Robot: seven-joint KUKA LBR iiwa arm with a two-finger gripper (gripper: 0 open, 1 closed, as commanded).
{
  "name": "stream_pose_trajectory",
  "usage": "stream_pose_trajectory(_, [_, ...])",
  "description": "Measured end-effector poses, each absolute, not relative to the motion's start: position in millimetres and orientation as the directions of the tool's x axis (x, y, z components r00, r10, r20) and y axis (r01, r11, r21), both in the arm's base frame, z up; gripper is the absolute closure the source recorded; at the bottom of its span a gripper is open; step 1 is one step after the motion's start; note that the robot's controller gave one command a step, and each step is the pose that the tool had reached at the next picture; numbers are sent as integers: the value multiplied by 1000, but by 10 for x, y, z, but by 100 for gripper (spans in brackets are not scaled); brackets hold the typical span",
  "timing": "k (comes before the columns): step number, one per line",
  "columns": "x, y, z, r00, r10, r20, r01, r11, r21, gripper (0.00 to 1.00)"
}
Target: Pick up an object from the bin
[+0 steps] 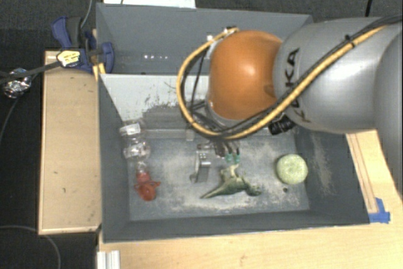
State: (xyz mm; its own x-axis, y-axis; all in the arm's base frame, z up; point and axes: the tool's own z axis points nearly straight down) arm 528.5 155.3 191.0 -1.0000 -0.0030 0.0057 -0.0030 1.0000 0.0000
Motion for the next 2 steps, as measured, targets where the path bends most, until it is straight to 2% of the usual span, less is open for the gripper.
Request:
stream_pose_trajectory(1, [5302, 1546, 1954, -1000, 1, -2, 1, 1000, 2, 0])
stream_pose_trajectory(2, [5123, 1187, 1524, -1000, -17, -6, -17, 1000, 4, 0])
